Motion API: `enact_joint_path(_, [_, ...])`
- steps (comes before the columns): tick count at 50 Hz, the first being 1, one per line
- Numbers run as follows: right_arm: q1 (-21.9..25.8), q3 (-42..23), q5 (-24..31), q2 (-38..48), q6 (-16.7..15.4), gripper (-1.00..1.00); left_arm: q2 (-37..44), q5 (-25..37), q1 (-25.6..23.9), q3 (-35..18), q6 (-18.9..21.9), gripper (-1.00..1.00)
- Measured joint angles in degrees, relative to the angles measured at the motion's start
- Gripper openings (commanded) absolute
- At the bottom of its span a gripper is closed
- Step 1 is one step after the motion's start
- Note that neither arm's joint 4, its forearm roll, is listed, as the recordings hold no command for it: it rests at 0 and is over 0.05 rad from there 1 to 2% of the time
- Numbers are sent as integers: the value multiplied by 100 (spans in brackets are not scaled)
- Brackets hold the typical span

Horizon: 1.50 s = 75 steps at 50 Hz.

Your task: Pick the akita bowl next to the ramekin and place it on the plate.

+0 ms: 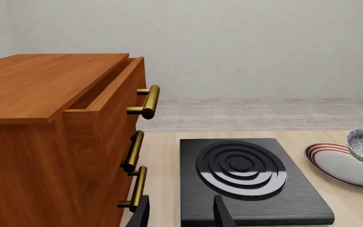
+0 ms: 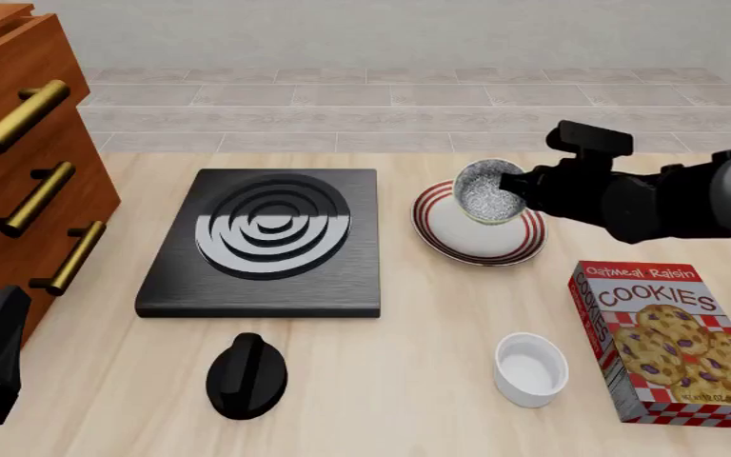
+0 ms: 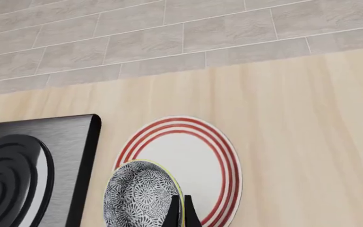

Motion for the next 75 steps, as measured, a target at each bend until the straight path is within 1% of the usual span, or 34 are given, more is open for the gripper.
enact_joint_path(39, [-96, -363, -117, 667, -113, -100, 0, 0, 0, 0, 0, 100])
enact_joint_path(75, [-143, -646, -86, 1026, -204, -100, 0, 0, 0, 0, 0, 100])
